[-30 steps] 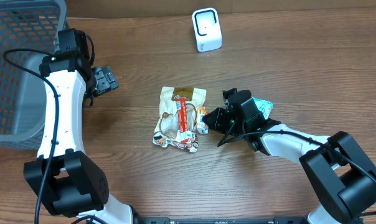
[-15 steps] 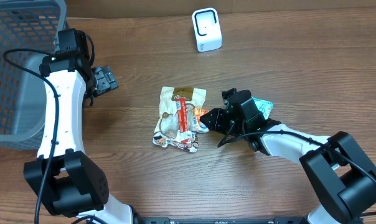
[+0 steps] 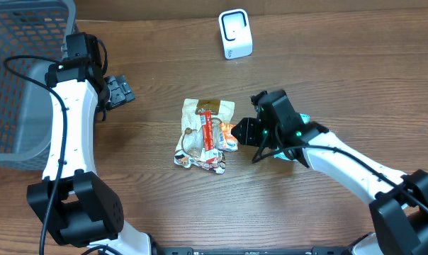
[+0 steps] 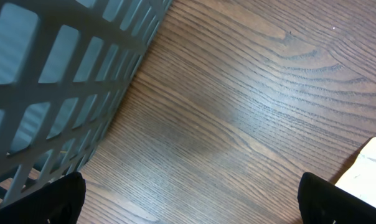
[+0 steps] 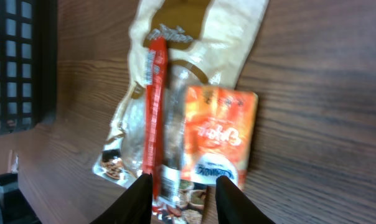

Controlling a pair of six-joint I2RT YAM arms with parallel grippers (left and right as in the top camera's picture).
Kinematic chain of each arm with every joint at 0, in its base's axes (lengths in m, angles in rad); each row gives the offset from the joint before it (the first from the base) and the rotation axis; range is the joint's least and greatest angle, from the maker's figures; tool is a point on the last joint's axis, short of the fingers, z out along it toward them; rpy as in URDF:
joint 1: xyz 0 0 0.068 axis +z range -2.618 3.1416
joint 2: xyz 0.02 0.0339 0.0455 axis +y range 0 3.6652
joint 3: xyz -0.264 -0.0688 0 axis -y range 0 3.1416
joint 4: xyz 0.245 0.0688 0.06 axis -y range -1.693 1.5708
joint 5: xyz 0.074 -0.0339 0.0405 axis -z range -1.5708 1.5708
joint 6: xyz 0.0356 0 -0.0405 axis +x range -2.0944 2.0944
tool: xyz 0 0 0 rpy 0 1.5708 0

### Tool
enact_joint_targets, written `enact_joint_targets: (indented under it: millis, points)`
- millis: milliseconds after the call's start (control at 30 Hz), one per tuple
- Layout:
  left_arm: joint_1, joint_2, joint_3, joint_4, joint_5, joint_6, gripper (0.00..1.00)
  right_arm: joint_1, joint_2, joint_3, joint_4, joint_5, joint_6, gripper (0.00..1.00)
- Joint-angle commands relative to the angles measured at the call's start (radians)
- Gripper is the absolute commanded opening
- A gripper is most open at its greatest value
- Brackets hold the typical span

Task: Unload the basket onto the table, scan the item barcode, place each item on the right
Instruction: 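Move the right gripper right over the teal packet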

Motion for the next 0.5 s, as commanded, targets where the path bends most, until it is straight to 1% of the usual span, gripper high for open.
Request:
enact_joint_targets:
  millis: [0, 100, 200, 233, 300, 333, 467]
  points:
    - [-0.001, -0.026, 0.016, 0.0, 0.006, 0.018, 1.0, 0.006, -0.033, 0.135, -0.09, 0.025, -0.103, 0.35]
    - [-0.001, -0.026, 0.016, 0.0, 0.006, 0.018, 1.0, 0.006, -0.035, 0.241, -0.251, 0.076, -0.12, 0.36]
    - [-0.001, -0.026, 0.016, 0.0, 0.006, 0.018, 1.0, 0.003, -0.035, 0.318, -0.423, 0.202, -0.119, 0.36]
    - [-0.001, -0.026, 0.016, 0.0, 0.006, 0.018, 1.0, -0.002, -0.036, 0.336, -0.479, 0.257, -0.119, 0.39]
    - [-0.001, -0.026, 0.016, 0.0, 0.006, 0.018, 1.0, -0.02, -0.037, 0.348, -0.562, 0.351, -0.114, 0.51]
    - [-0.001, -0.026, 0.016, 0.0, 0.006, 0.018, 1.0, -0.031, -0.036, 0.348, -0.592, 0.369, -0.108, 0.53]
    - [-0.001, -0.026, 0.016, 0.0, 0.006, 0.018, 1.0, -0.086, -0.037, 0.348, -0.704, 0.371, -0.108, 0.52]
